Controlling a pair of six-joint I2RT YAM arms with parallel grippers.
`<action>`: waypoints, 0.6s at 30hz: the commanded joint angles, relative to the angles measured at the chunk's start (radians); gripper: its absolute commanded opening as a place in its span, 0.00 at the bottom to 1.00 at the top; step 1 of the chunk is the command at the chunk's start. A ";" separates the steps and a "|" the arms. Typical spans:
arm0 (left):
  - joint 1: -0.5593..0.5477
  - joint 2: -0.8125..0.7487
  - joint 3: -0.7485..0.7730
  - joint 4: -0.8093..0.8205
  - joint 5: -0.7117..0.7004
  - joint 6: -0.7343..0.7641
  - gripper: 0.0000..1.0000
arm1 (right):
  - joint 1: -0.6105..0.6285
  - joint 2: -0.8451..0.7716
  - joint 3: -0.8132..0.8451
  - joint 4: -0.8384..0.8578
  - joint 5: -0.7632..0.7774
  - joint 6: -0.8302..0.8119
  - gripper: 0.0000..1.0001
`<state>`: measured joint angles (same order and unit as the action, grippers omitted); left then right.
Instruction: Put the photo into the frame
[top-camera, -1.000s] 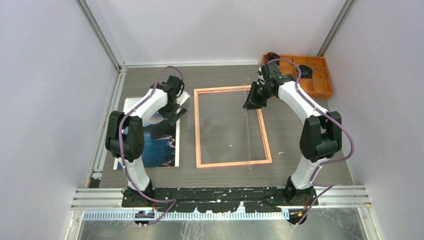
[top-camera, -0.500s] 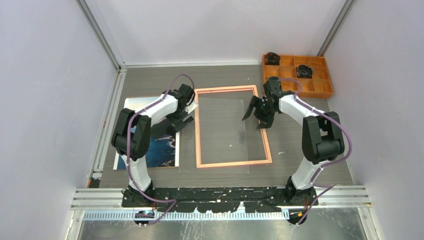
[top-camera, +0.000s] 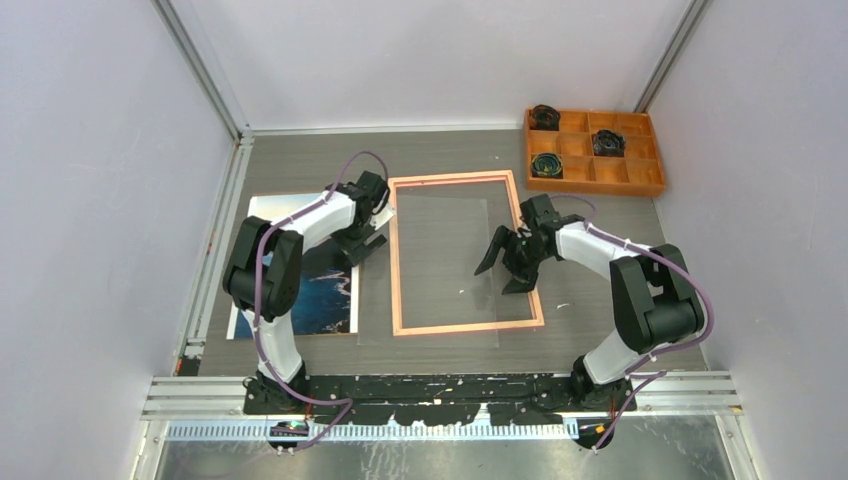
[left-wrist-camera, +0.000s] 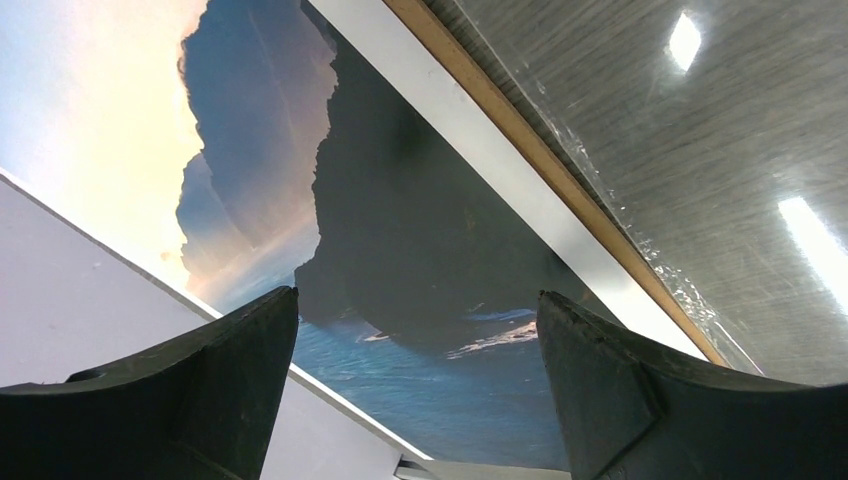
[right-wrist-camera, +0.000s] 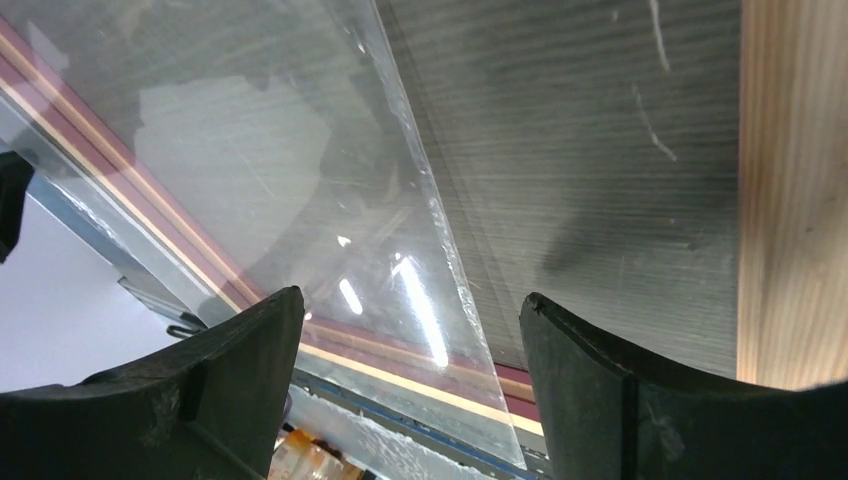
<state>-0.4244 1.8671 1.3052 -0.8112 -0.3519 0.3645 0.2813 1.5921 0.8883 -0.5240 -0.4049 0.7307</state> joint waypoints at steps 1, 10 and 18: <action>0.000 0.000 -0.012 0.020 -0.002 -0.020 0.90 | 0.015 -0.015 -0.050 0.060 -0.058 0.030 0.83; -0.001 0.004 -0.022 0.024 0.005 -0.017 0.90 | 0.040 0.038 -0.155 0.308 -0.200 0.138 0.74; -0.001 0.012 -0.031 0.021 0.017 -0.009 0.90 | 0.039 0.016 -0.299 0.756 -0.278 0.342 0.64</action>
<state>-0.4244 1.8759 1.2854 -0.8021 -0.3481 0.3626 0.3134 1.6184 0.6594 -0.0746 -0.6563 0.9375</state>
